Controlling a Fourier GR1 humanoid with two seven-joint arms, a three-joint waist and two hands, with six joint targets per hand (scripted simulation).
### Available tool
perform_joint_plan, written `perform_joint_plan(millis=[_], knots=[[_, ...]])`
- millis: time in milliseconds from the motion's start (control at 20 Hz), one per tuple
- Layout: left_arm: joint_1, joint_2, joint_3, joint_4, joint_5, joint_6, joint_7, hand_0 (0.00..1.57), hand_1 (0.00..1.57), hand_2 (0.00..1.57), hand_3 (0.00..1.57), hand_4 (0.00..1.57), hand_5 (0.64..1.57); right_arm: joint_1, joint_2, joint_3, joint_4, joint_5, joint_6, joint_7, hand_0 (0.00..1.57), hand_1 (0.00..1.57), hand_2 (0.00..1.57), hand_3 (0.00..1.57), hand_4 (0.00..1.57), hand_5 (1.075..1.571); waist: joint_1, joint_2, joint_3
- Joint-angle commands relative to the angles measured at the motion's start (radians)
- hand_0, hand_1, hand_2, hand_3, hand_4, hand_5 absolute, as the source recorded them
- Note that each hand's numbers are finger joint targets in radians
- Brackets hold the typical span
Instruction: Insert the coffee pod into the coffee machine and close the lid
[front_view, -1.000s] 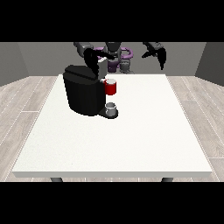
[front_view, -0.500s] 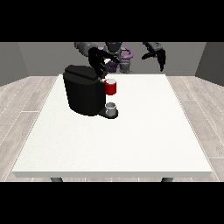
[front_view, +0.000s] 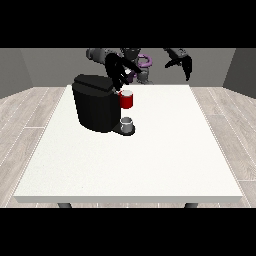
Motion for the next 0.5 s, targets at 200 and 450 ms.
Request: perform_joint_plan(millis=[200,450], knots=[[-0.070,0.000,-0.026,0.008,0.004,-0.034,0.000,0.00,0.00,0.00,0.00,0.37,1.571,-0.162,0.028,0.051,-0.119,-0.002,0.024,-0.027,0.00,0.00,0.00,0.00,0.00,1.571,0.185,0.058,-0.0332],[-0.104,0.003,-0.023,-0.024,0.013,-0.039,-0.023,0.00,0.00,0.00,0.00,0.38,1.571,-0.208,0.013,0.039,-0.083,0.007,0.019,-0.170,0.00,0.00,0.00,0.00,0.00,1.571,0.190,0.155,-0.0334]])
